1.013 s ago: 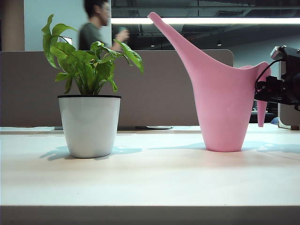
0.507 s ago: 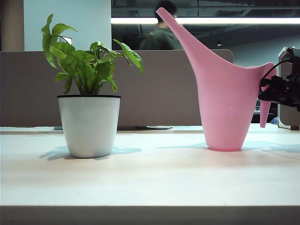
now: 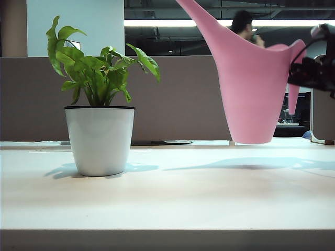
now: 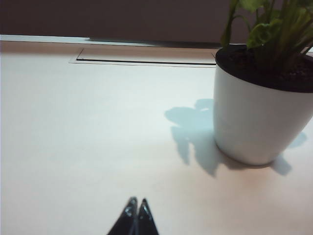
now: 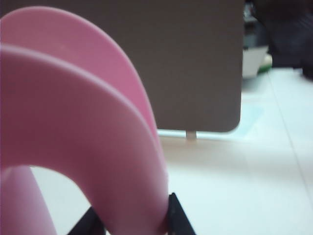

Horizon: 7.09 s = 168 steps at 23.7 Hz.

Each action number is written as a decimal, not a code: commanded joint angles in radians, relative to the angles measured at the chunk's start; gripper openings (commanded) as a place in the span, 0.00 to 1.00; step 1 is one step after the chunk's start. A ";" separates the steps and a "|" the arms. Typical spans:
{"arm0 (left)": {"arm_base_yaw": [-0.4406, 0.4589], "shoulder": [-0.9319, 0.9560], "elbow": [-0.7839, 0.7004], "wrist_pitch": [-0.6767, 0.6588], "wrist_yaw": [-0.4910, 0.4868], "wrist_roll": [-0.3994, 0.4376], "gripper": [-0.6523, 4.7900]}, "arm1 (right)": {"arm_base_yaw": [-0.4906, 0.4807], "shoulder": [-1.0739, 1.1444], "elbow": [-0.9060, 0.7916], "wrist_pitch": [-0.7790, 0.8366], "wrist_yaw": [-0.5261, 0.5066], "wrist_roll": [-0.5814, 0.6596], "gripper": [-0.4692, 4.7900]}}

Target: Pick up the watering can from the table, water the potted plant, and put the can back.

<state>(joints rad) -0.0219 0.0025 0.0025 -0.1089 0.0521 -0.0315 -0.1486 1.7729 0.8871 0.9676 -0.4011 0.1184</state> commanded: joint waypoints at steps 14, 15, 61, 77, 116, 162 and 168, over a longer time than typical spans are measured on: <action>0.001 0.000 0.004 0.010 0.005 -0.006 0.11 | 0.149 -0.224 0.015 -0.221 0.343 -0.373 0.25; 0.001 0.000 0.004 0.010 0.005 -0.006 0.11 | 0.157 -0.230 0.015 -0.223 0.351 -0.387 0.25; 0.001 0.000 0.004 0.009 0.005 -0.007 0.11 | 0.298 -0.268 0.153 -0.126 0.489 -0.900 0.25; 0.001 0.000 0.004 0.009 0.005 -0.007 0.11 | 0.310 -0.269 0.195 -0.127 0.508 -0.931 0.25; 0.001 0.000 0.004 0.009 0.005 -0.006 0.11 | 0.288 -0.269 0.223 -0.332 0.560 -0.454 0.25; 0.001 0.000 0.004 -0.040 0.004 -0.006 0.11 | 0.098 -0.127 -0.135 -0.126 0.290 0.038 0.56; 0.001 0.000 0.004 -0.040 0.004 -0.006 0.11 | 0.094 -0.134 -0.135 -0.178 0.290 0.026 0.58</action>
<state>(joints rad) -0.0219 0.0021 0.0025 -0.1535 0.0521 -0.0383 -0.0547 1.6531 0.7460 0.8051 -0.1074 0.1532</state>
